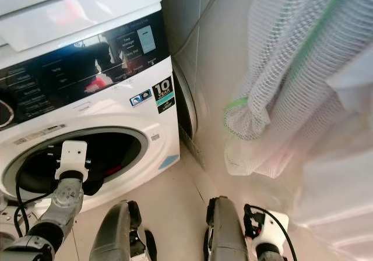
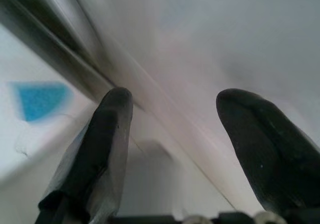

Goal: Clothes washing

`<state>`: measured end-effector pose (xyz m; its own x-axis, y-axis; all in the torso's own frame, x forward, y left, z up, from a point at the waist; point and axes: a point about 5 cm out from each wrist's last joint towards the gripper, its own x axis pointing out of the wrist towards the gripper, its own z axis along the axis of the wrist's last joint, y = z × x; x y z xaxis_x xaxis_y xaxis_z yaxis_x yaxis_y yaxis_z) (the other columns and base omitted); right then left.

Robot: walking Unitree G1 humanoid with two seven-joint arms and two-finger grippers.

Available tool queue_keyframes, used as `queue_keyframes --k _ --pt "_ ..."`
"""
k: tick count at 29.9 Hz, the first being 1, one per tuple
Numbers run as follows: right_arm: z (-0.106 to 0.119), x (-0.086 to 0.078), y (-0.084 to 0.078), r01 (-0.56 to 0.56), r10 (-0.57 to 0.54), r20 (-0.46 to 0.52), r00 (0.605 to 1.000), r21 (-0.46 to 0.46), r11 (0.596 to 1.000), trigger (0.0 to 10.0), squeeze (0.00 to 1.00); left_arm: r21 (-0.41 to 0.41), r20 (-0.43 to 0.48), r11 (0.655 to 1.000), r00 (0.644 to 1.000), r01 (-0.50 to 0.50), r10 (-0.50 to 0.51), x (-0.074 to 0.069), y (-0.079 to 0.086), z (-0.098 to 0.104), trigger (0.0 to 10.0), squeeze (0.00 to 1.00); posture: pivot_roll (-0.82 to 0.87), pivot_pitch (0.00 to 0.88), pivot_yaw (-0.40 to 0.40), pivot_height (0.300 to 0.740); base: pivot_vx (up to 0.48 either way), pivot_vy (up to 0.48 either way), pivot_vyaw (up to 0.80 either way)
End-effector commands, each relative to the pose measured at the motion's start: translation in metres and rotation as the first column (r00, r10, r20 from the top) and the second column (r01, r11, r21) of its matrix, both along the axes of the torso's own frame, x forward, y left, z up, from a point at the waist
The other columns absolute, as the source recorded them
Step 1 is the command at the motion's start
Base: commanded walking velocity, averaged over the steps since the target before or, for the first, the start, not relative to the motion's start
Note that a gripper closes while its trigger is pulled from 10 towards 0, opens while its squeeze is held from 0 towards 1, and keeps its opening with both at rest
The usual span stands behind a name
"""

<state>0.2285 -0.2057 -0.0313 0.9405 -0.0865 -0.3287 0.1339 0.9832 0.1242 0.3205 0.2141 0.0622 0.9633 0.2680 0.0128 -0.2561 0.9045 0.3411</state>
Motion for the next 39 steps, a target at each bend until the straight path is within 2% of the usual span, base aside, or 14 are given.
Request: queue_keyframes --k 1,3,8,17,19,21,23,26,32,39 --pt "0.039 0.042 -0.024 0.013 -0.007 0.124 0.992 -0.043 0.999 10.0 0.0 -0.005 0.005 0.999 0.999 -0.037 0.037 0.003 0.003 0.002 10.0 0.0 0.02 0.067 0.058 0.599 0.0 0.0 0.0" --pt "0.05 0.053 -0.029 0.016 -0.008 0.148 0.989 -0.051 0.999 10.0 0.0 -0.013 0.005 0.999 0.999 -0.045 0.046 0.005 0.0 0.003 10.0 0.0 0.02 0.046 0.053 0.599 0.0 0.0 0.0" --pt "0.05 0.053 -0.032 0.018 -0.011 0.131 0.991 -0.054 0.998 10.0 0.0 -0.01 -0.005 0.998 0.998 -0.067 0.067 0.004 0.001 0.001 10.0 0.0 0.03 0.017 0.038 0.599 0.0 0.0 0.0" --pt "0.05 0.055 -0.035 0.009 -0.003 0.105 0.994 -0.057 0.998 10.0 0.0 -0.009 -0.009 0.997 0.997 -0.083 0.083 0.0 0.004 -0.002 10.0 0.0 0.03 0.024 0.031 0.599 0.0 0.0 0.0" --pt "0.05 0.055 -0.035 0.006 0.0 0.101 0.995 -0.058 0.998 10.0 0.0 -0.075 -0.044 0.992 0.995 -0.097 0.094 -0.002 0.004 -0.008 10.0 0.0 0.03 0.031 0.033 0.599 0.0 0.0 0.0" --pt "0.05 0.055 -0.035 0.005 0.001 0.099 0.995 -0.058 0.998 10.0 0.0 -0.094 -0.061 0.99 0.993 -0.104 0.098 -0.003 0.005 -0.012 10.0 0.0 0.03 0.036 0.033 0.599 0.0 0.0 0.0" --pt "0.049 0.055 -0.035 0.005 0.0 0.09 0.996 -0.057 0.998 10.0 0.0 -0.137 -0.142 0.982 0.984 -0.128 0.108 -0.011 0.006 -0.026 10.0 0.0 0.02 0.043 0.035 0.599 0.0 0.0 0.0" --pt "0.047 0.053 -0.035 0.006 -0.001 0.086 0.996 -0.058 0.998 10.0 0.0 -0.175 -0.197 0.973 0.973 -0.153 0.117 -0.018 0.007 -0.036 10.0 0.0 0.02 0.052 0.035 0.599 0.0 0.0 0.0" --pt "0.045 0.051 -0.036 0.008 -0.003 0.076 0.997 -0.059 0.998 10.0 0.0 -0.191 -0.253 0.972 0.963 -0.14 0.089 -0.027 0.006 -0.047 10.0 0.0 0.02 0.061 0.036 0.599 0.0 0.0 0.0" --pt "0.045 0.051 -0.037 0.008 -0.004 0.074 0.997 -0.058 0.998 10.0 0.0 -0.166 -0.227 0.981 0.972 -0.097 0.058 -0.024 0.002 -0.044 10.0 0.0 0.03 0.064 0.037 0.599 0.0 0.0 0.0"
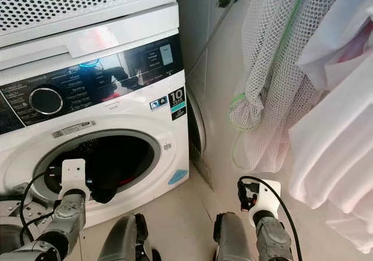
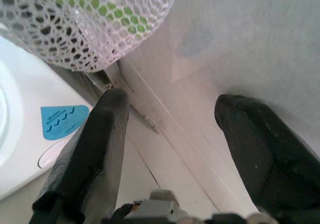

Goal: Clothes washing

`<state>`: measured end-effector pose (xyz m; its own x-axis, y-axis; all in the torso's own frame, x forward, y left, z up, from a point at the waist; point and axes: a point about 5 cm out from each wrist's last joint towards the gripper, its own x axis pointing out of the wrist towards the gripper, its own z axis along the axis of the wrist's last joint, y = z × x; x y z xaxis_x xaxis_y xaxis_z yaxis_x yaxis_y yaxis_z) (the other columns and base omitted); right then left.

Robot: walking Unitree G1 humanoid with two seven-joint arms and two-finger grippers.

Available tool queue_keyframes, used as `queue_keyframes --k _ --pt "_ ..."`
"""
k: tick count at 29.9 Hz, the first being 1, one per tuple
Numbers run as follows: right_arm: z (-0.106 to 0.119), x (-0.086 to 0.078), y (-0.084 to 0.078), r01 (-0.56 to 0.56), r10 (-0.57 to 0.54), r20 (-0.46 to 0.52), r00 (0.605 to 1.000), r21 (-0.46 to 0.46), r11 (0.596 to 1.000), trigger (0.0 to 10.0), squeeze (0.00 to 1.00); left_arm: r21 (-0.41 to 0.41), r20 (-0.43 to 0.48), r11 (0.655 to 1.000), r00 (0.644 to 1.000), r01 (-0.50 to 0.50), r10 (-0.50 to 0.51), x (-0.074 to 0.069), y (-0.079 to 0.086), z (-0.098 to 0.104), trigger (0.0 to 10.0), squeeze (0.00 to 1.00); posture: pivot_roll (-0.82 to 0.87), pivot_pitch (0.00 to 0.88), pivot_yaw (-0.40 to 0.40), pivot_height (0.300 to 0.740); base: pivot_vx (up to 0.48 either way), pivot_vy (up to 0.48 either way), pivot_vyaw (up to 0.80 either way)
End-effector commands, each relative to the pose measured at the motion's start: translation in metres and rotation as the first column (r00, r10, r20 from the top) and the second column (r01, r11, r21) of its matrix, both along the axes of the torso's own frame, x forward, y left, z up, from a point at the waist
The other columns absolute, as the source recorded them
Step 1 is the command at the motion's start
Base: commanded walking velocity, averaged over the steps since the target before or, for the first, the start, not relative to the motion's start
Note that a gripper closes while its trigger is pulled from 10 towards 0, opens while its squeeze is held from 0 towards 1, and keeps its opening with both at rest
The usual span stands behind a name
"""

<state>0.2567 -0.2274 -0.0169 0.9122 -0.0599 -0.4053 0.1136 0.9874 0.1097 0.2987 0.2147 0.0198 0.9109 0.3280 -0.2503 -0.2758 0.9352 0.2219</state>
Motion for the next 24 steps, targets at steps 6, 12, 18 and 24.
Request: queue_keyframes --k 6,12,18,24 --pt "0.03 0.0226 -0.0151 0.039 -0.031 0.15 0.988 -0.046 0.998 10.0 0.0 0.029 0.01 0.999 0.999 0.034 -0.034 0.0005 0.0005 0.0019 10.0 0.0 0.03 0.063 0.039 0.599 0.0 0.0 0.0" --pt "0.0283 0.0208 -0.0163 0.043 -0.037 0.141 0.989 -0.045 0.998 10.0 0.0 0.034 0.012 0.999 0.999 0.039 -0.039 -0.0004 0.0008 0.0016 10.0 0.0 0.03 0.068 0.039 0.599 0.0 0.0 0.0" --pt "0.026 0.0179 -0.0173 0.045 -0.039 0.133 0.99 -0.045 0.998 10.0 0.0 0.035 0.013 0.999 0.999 0.039 -0.04 -0.003 0.0021 -0.0001 10.0 0.0 0.03 0.085 0.039 0.599 0.0 0.0 0.0" --pt "0.0231 0.0143 -0.0174 0.047 -0.041 0.128 0.991 -0.043 0.998 10.0 0.0 0.038 0.011 0.999 0.999 0.038 -0.039 -0.0066 0.004 -0.0024 10.0 0.0 0.03 0.106 0.042 0.599 0.0 0.0 0.0"
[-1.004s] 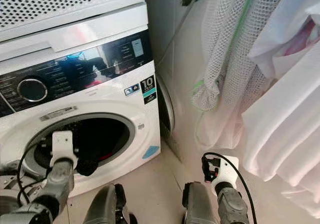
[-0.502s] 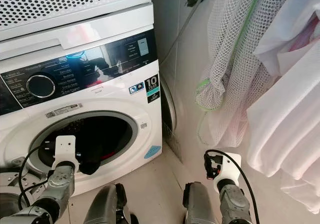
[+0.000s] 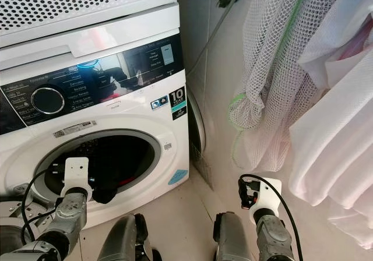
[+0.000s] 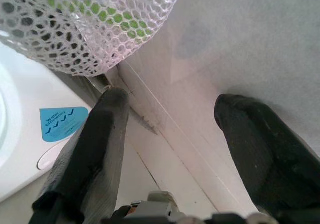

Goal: Clothes washing

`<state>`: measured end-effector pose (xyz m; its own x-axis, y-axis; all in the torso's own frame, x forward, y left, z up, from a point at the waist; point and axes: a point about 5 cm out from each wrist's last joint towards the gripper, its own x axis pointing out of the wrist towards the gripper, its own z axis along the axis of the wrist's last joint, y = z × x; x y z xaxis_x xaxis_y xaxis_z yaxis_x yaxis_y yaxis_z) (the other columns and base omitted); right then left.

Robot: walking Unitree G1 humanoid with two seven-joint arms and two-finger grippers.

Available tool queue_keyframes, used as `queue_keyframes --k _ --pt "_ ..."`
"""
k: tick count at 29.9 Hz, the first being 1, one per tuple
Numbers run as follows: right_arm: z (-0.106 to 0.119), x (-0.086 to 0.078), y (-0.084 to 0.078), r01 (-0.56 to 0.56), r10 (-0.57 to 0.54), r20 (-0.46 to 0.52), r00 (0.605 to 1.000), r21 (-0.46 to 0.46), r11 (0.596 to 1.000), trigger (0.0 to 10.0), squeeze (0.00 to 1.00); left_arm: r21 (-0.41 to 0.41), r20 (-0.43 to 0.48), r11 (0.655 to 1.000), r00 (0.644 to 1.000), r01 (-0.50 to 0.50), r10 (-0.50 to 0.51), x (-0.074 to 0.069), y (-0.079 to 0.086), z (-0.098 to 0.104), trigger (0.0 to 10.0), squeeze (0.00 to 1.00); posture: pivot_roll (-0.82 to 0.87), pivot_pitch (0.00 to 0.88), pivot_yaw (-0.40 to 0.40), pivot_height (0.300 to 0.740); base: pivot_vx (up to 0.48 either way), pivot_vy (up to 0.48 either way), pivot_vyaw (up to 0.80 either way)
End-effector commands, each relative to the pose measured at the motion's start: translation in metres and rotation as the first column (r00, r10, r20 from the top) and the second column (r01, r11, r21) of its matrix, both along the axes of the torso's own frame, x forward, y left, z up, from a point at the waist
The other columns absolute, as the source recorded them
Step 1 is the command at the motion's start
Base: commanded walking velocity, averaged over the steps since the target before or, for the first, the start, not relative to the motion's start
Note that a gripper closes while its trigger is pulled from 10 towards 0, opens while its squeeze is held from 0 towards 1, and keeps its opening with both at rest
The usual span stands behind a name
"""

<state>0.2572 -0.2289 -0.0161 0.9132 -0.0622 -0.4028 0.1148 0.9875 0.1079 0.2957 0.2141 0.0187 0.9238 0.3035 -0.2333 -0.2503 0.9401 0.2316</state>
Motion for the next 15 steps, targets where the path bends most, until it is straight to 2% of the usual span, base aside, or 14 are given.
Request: queue_keyframes --k 1,5,15 --pt "0.022 0.014 -0.016 0.045 -0.04 0.125 0.991 -0.041 0.998 10.0 0.0 0.024 -0.002 1.0 1.0 0.008 -0.008 -0.004 0.005 -0.002 10.0 0.0 0.03 0.106 0.042 0.599 0.0 0.0 0.0" --pt "0.02 0.011 -0.016 0.048 -0.043 0.117 0.992 -0.039 0.998 10.0 0.0 0.026 -0.002 1.0 1.0 0.006 -0.006 -0.006 0.006 -0.003 10.0 0.0 0.03 0.126 0.044 0.599 0.0 0.0 0.0" --pt "0.013 0.003 -0.018 0.054 -0.051 0.094 0.994 -0.036 0.998 10.0 0.0 0.034 -0.007 0.999 1.0 0.005 -0.005 -0.012 0.009 -0.006 10.0 0.0 0.04 0.169 0.048 0.599 -0.253 0.0 0.0"
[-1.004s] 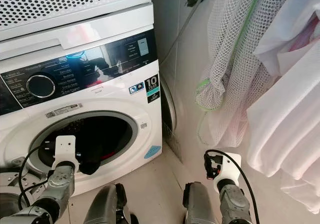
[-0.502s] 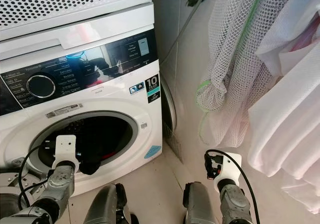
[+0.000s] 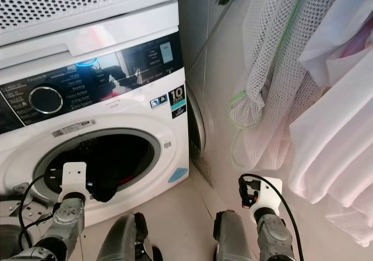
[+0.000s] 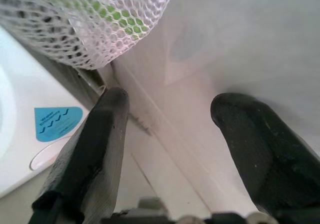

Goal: Clothes washing

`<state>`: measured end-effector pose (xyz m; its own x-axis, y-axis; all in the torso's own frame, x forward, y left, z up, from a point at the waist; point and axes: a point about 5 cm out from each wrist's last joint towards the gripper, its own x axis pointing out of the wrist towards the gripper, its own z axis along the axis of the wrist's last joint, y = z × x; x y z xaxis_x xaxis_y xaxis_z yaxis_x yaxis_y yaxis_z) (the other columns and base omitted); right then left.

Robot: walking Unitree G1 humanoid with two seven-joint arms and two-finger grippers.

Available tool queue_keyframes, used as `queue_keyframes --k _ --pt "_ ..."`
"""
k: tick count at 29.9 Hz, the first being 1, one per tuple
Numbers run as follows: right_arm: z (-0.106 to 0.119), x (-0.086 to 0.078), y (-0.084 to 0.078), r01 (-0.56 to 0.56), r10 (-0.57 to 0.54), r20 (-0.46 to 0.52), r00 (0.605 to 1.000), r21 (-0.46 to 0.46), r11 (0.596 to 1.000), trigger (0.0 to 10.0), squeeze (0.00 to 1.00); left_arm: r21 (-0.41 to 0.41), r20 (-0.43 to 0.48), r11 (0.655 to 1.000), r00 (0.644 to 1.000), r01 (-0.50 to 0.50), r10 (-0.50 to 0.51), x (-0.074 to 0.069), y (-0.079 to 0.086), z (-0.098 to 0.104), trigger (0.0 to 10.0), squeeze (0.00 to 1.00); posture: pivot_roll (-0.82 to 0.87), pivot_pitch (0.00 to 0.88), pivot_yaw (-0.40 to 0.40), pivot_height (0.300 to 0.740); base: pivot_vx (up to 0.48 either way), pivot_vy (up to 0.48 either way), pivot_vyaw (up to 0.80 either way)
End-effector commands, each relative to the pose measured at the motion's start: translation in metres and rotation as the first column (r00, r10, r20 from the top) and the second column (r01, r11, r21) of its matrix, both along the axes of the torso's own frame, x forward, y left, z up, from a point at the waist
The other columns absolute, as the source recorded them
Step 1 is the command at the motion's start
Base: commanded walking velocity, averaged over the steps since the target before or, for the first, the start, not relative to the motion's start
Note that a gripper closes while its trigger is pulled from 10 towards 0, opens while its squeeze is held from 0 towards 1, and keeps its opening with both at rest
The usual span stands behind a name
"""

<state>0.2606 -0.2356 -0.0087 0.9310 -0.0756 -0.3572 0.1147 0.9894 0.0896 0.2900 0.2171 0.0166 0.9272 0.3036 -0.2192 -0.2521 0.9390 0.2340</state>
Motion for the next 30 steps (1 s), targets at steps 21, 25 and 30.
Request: queue_keyframes --k 21,25,30 --pt "0.0047 -0.0062 -0.006 0.043 -0.041 0.08 0.996 -0.019 0.999 10.0 0.0 0.04 -0.036 0.999 0.999 0.003 -0.002 -0.0162 0.0125 -0.0101 10.0 0.0 0.03 0.173 0.053 0.599 -0.214 0.0 0.0" --pt "0.0039 -0.0073 -0.0053 0.045 -0.044 0.08 0.996 -0.019 0.999 10.0 0.0 0.04 -0.036 0.999 0.999 0.008 -0.006 -0.0166 0.0127 -0.0102 10.0 0.0 0.03 0.171 0.055 0.599 0.0 0.0 0.0" --pt "0.0038 -0.0079 -0.0051 0.048 -0.046 0.081 0.996 -0.018 0.999 10.0 0.0 0.039 -0.035 0.999 0.999 0.008 -0.007 -0.0165 0.0131 -0.01 10.0 0.0 0.04 0.172 0.057 0.599 -0.096 0.0 0.0"
